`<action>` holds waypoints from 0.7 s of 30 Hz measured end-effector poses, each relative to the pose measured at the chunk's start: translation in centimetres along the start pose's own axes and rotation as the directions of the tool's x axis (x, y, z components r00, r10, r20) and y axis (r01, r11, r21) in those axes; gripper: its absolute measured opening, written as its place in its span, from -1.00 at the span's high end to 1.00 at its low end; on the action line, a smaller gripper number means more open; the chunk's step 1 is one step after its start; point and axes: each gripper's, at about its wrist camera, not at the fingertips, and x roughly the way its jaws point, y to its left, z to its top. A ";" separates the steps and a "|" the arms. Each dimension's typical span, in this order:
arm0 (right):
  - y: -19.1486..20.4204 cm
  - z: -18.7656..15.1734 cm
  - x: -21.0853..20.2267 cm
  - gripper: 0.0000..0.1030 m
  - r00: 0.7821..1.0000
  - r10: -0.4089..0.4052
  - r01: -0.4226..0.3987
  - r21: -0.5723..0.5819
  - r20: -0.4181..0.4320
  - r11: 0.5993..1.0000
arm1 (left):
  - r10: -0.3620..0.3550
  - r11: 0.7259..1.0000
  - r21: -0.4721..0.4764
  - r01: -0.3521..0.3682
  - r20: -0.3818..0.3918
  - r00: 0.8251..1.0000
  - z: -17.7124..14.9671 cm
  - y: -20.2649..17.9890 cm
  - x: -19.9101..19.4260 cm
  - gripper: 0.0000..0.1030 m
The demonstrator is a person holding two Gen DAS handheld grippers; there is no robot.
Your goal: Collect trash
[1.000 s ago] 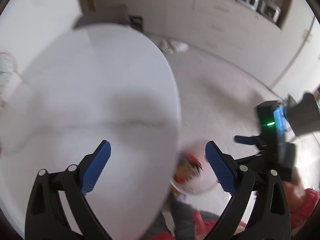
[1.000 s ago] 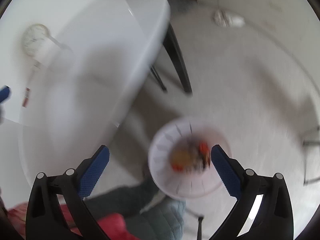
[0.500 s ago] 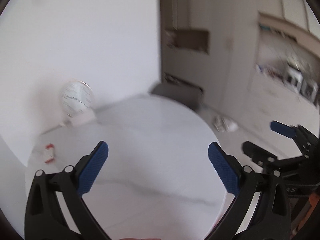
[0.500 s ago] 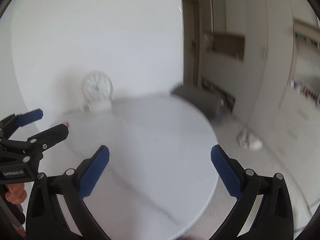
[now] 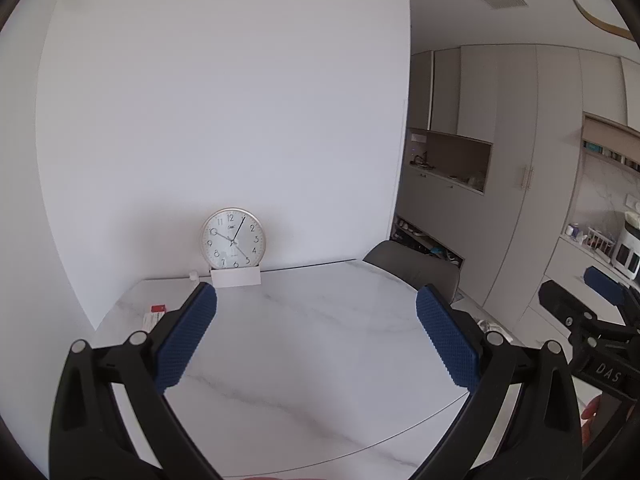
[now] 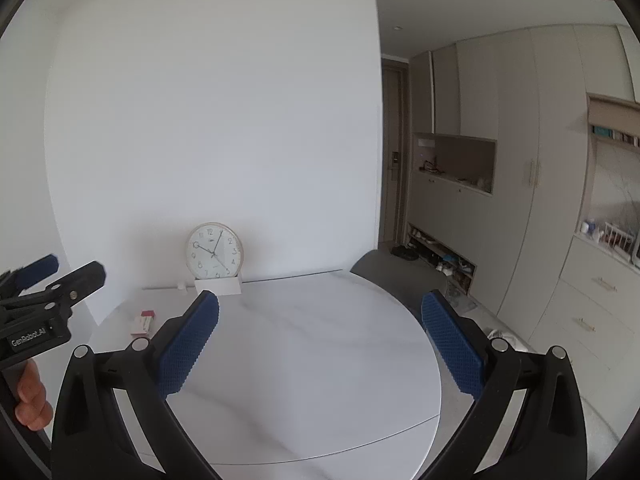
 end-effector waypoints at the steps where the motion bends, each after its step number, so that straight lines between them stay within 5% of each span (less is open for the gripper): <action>1: -0.2 -0.1 0.1 -0.96 1.000 -0.004 0.004 0.002 0.000 1.000 | 0.001 1.000 0.001 -0.001 -0.002 1.000 -0.2 0.3 -0.3 -0.86; 21: 0.2 -1.7 -1.0 -0.96 0.998 -0.050 0.051 0.028 -0.025 0.998 | -0.022 0.999 0.041 0.025 -0.060 0.998 -1.5 -0.2 0.3 -0.86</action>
